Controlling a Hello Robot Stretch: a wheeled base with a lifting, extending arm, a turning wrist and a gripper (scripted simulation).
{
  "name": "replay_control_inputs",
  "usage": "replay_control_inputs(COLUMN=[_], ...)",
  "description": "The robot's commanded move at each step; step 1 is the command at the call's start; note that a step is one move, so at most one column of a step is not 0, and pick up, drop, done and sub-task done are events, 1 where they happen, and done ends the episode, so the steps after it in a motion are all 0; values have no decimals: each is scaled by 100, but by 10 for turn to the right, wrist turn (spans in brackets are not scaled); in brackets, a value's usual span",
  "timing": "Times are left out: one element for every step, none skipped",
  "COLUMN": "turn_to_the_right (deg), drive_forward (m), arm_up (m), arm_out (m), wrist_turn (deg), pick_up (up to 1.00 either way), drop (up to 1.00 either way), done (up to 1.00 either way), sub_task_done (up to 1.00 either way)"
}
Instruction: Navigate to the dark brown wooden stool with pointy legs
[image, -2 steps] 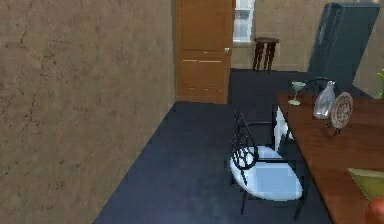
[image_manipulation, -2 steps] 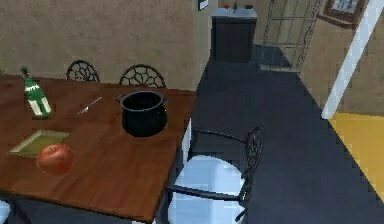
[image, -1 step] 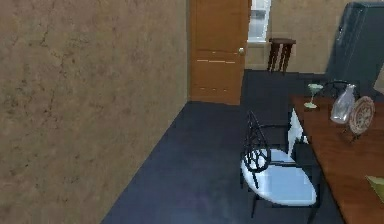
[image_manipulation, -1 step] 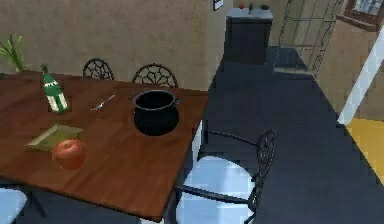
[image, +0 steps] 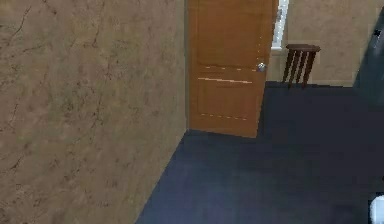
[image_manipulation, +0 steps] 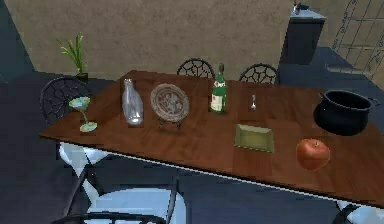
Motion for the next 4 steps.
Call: replay_control_inputs(turn_to_the_right=[30, 0, 90, 0], drive_forward=[0, 10, 0, 75], arm_up=[0, 0, 0, 0], arm_out=[0, 0, 0, 0], wrist_turn=[0, 0, 0, 0], pick_up=[0, 0, 0, 0], drop=[0, 0, 0, 0], done=[0, 0, 0, 0], sub_task_done=[0, 0, 0, 0])
